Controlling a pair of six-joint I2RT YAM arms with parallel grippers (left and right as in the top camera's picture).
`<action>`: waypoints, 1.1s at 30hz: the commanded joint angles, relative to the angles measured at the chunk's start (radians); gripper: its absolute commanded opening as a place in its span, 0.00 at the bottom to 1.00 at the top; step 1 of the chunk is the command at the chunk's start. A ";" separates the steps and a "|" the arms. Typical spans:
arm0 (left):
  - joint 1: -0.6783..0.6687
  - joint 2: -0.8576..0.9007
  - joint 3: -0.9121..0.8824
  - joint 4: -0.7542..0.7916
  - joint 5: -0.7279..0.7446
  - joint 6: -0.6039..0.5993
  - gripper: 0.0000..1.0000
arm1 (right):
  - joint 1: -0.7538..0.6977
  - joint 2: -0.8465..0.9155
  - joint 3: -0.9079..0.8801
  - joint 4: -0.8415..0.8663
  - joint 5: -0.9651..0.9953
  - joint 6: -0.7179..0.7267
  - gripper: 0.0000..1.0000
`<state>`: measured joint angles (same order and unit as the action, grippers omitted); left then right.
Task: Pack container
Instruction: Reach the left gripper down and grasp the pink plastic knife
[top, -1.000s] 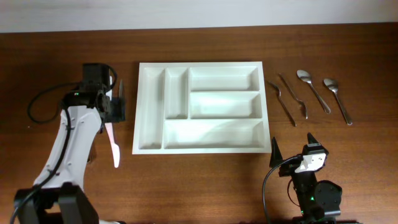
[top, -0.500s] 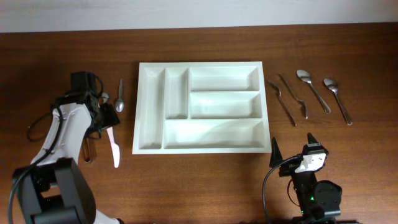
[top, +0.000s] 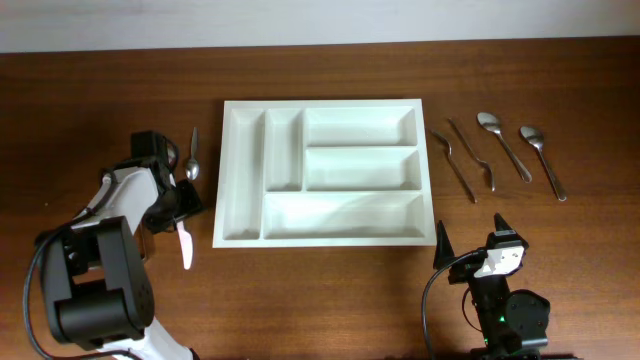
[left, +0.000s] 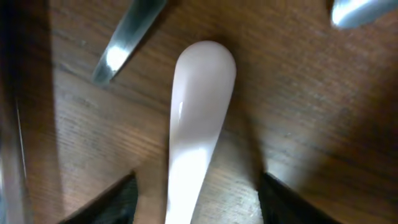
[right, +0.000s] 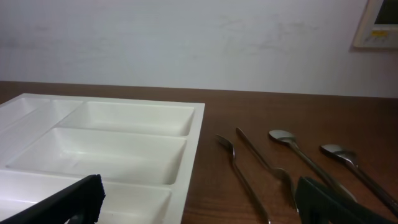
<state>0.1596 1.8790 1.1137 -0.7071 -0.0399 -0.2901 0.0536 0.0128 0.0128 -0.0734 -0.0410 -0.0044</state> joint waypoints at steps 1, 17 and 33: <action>0.000 0.126 -0.034 0.016 0.000 -0.009 0.39 | -0.005 -0.010 -0.007 -0.002 0.013 0.002 0.99; 0.000 0.122 -0.010 -0.011 -0.001 -0.008 0.02 | -0.005 -0.009 -0.007 -0.002 0.012 0.002 0.99; -0.001 -0.242 0.158 -0.178 0.001 -0.008 0.02 | -0.005 -0.010 -0.007 -0.002 0.012 0.002 0.99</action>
<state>0.1585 1.7428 1.2354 -0.8795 -0.0437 -0.2958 0.0536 0.0128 0.0128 -0.0738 -0.0410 -0.0036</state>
